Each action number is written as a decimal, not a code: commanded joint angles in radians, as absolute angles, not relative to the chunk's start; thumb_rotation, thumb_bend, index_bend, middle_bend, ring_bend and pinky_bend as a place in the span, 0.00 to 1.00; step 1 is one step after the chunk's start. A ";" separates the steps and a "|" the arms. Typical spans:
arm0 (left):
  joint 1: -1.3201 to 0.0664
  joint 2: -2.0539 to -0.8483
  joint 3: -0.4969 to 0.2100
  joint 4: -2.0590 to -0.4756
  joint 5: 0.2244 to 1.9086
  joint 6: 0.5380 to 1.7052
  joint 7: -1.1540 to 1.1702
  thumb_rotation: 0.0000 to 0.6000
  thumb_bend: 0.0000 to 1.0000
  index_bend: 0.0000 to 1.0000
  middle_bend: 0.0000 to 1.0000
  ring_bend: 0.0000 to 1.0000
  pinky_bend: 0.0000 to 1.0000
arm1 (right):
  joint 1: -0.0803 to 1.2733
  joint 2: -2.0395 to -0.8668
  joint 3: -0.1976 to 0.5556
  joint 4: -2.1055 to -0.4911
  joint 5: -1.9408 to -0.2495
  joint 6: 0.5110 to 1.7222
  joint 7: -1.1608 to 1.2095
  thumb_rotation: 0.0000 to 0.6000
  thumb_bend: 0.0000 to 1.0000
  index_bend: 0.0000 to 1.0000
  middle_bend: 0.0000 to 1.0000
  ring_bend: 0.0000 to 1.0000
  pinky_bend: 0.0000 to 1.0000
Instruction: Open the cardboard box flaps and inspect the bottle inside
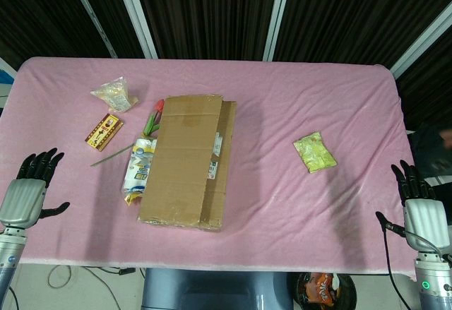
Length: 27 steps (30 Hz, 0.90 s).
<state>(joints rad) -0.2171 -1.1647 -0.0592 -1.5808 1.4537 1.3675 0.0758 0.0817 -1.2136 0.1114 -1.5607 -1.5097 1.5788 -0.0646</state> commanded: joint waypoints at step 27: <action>-0.490 -0.948 -0.122 -1.725 1.687 1.167 0.128 1.00 0.44 0.00 0.00 0.00 0.01 | 0.093 -1.242 0.132 -1.546 -1.487 1.565 -0.037 1.00 0.21 0.00 0.00 0.04 0.22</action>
<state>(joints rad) -0.4190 -0.9917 -0.0821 -1.6802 1.6601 1.2316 0.1418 0.0923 -1.2419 0.1314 -1.5459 -1.4877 1.5649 -0.0371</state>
